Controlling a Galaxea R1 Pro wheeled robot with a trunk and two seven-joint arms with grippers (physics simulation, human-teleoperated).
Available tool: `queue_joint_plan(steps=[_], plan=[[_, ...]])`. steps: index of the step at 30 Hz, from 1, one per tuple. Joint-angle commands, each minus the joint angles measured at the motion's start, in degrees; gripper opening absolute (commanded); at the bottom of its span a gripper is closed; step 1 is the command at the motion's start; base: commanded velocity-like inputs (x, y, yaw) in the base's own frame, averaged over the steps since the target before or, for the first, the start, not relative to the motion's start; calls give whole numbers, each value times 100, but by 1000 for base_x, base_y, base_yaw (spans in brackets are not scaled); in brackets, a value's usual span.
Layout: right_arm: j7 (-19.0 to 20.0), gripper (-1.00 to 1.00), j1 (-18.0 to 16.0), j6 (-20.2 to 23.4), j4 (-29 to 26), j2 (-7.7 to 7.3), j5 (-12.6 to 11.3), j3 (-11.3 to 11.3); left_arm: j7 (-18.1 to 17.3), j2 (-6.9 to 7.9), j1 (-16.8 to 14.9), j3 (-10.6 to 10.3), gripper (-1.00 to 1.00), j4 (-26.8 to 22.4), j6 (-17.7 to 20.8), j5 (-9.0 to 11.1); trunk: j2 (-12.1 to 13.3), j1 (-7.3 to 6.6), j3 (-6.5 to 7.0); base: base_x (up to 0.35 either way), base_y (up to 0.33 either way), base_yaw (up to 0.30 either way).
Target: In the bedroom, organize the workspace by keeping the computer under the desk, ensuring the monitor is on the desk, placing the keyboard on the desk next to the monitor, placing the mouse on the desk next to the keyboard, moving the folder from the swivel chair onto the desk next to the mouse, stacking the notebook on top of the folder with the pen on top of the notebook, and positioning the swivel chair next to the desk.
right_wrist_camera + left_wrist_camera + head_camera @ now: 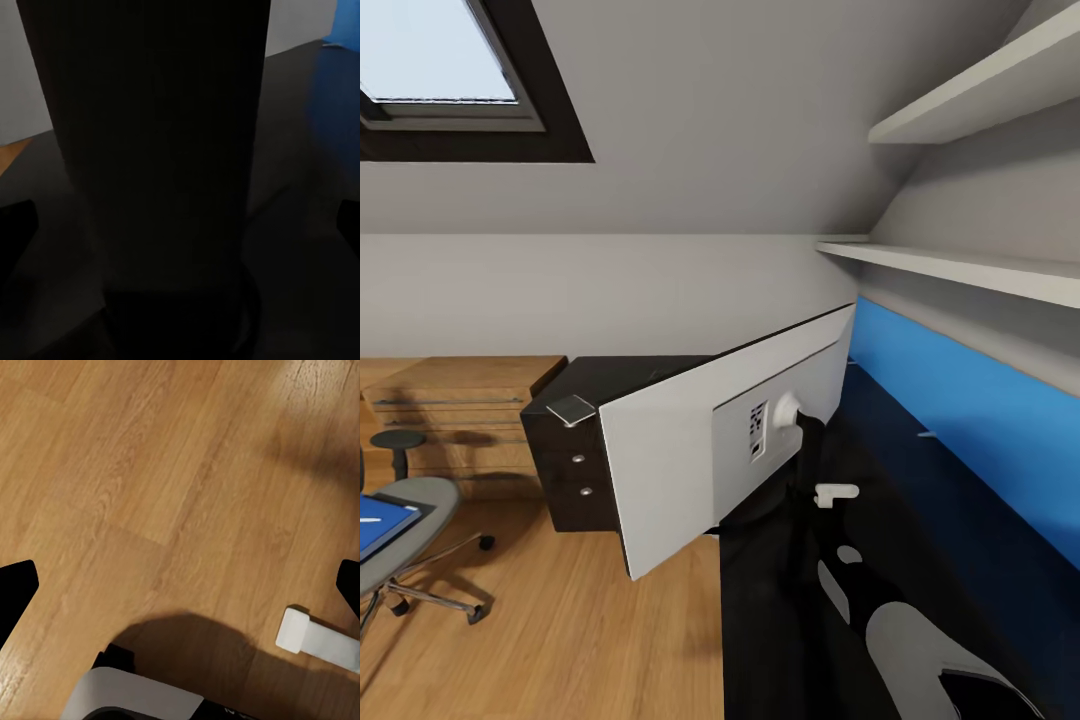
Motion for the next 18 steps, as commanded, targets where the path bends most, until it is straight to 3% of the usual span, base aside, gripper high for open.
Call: queue_joint_plan(steps=[1,18], plan=[[-21,100,-5,-17,7,5,60,-31,-7,-5,0,13,100,-10,35,42,-3,1,-5,67,0,0],[-21,100,-4,-17,3,3,60,-31,-4,-5,0,11,100,-5,35,45,-3,1,-5,34,0,0]])
